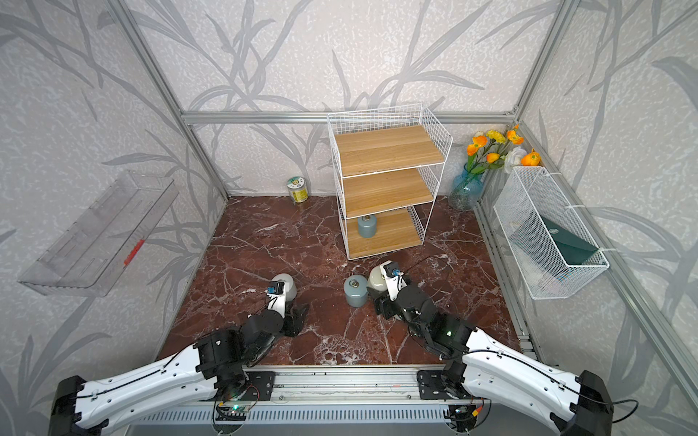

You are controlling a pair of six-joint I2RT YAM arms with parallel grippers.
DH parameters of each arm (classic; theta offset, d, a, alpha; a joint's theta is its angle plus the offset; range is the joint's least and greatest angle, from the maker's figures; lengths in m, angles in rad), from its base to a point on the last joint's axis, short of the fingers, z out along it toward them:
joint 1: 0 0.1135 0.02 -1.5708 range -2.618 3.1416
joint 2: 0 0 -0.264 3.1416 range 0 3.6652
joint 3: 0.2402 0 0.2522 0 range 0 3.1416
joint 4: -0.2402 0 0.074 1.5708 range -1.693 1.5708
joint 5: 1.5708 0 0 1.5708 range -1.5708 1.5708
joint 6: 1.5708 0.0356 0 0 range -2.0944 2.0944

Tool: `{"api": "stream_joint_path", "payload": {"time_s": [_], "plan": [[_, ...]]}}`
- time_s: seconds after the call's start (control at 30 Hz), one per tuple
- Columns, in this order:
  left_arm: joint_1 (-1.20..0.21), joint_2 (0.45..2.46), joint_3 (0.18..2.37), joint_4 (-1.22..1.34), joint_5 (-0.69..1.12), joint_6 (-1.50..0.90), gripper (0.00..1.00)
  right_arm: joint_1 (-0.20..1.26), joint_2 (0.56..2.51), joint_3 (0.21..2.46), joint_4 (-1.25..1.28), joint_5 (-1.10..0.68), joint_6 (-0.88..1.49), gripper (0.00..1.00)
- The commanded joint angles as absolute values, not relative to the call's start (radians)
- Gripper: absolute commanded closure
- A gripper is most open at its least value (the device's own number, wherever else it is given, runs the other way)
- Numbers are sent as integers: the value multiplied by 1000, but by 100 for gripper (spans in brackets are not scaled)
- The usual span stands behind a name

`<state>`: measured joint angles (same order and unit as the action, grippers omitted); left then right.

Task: Remove the tea canisters from the shelf
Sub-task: Place the tea canister at the center of the board.

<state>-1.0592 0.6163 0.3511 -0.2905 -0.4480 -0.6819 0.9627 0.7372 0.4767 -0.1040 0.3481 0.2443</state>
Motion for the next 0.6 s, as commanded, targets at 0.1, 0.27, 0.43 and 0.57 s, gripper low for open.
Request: {"api": "stream_joint_path", "payload": {"time_s": [0.1, 0.27, 0.43, 0.57], "plan": [[-1053, 601, 341, -285, -483, -679, 42, 1105, 740, 439, -121, 410, 333, 26], [-1053, 583, 334, -285, -503, -684, 41, 1161, 844, 409, -6, 412, 361, 26], [-1054, 572, 331, -298, -511, -689, 41, 1160, 974, 339, 172, 395, 413, 26], [-1054, 563, 327, -308, -514, -695, 41, 1161, 1059, 336, 223, 377, 431, 26]]}}
